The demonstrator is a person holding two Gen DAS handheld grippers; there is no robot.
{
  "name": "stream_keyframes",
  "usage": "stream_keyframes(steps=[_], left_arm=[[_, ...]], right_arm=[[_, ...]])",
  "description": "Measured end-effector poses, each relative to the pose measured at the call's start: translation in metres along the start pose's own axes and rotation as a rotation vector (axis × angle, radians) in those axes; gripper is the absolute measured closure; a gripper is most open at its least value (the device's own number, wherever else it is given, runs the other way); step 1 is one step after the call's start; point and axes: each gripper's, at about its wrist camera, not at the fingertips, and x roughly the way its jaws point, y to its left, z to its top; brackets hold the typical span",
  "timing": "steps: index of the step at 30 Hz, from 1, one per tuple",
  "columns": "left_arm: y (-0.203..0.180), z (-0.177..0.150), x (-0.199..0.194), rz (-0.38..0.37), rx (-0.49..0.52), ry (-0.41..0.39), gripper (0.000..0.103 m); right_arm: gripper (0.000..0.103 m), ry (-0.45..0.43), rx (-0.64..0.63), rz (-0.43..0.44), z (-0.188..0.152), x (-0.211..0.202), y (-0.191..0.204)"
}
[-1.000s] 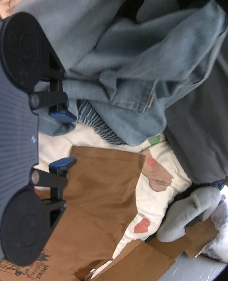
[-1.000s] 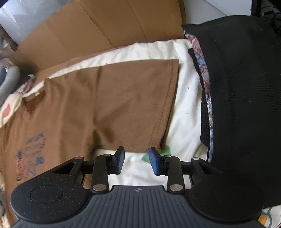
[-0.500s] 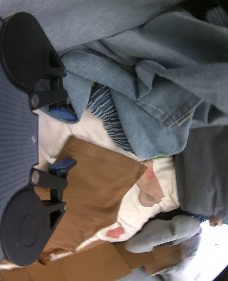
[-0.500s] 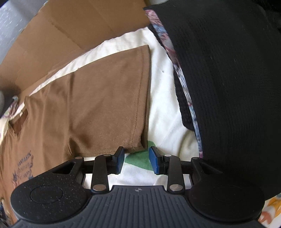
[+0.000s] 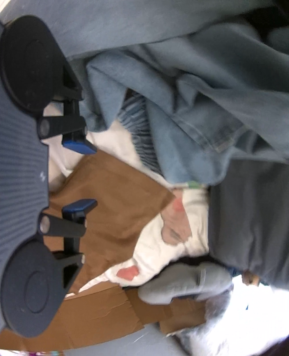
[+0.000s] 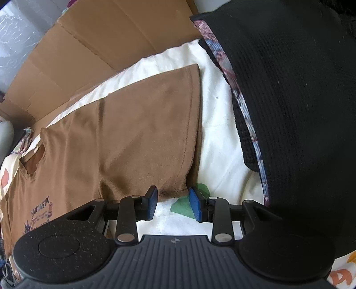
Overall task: Fold clothes
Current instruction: 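Pinch the sleeve edge with the left gripper while the right gripper pinches it too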
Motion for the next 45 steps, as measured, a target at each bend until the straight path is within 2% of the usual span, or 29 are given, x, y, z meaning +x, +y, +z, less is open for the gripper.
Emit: stream_keyframes(steps=[4, 7, 15, 18, 23, 28, 34, 35, 36, 37, 45], left_arm=[[0.006, -0.005, 0.019, 0.014, -0.033, 0.048, 0.056], [0.015, -0.008, 0.028, 0.012, -0.09, 0.033, 0.056], [0.03, -0.007, 0.035, -0.069, -0.199, -0.015, 0.056], [0.031, -0.008, 0.032, -0.09, -0.193, -0.025, 0.064], [0.031, -0.008, 0.027, -0.107, -0.163, -0.037, 0.07], [0.027, -0.005, 0.028, -0.111, -0.143, -0.038, 0.088], [0.024, -0.007, 0.029, -0.099, -0.114, -0.039, 0.092], [0.024, -0.006, 0.029, -0.097, -0.105, -0.039, 0.093], [0.023, -0.005, 0.027, -0.094, -0.091, -0.044, 0.093], [0.021, -0.004, 0.026, -0.091, -0.077, -0.048, 0.094], [0.008, 0.016, 0.019, -0.053, 0.024, -0.093, 0.094]], right_arm=[[0.065, 0.011, 0.033, 0.014, -0.003, 0.004, -0.003], [0.065, 0.01, 0.079, 0.034, -0.004, 0.005, -0.007], [0.065, -0.007, 0.169, 0.072, -0.006, 0.008, -0.016], [0.065, -0.02, 0.197, 0.092, -0.006, 0.006, -0.019], [0.065, -0.044, 0.238, 0.122, -0.009, 0.001, -0.022], [0.065, -0.047, 0.284, 0.109, -0.011, 0.0, -0.026], [0.065, -0.063, 0.336, 0.096, -0.009, 0.004, -0.035], [0.069, -0.069, 0.342, 0.094, -0.008, 0.004, -0.036], [0.087, -0.067, 0.34, 0.088, -0.006, 0.005, -0.036], [0.094, -0.067, 0.334, 0.081, -0.005, 0.006, -0.035], [0.099, -0.14, 0.192, 0.023, 0.012, -0.006, -0.021]])
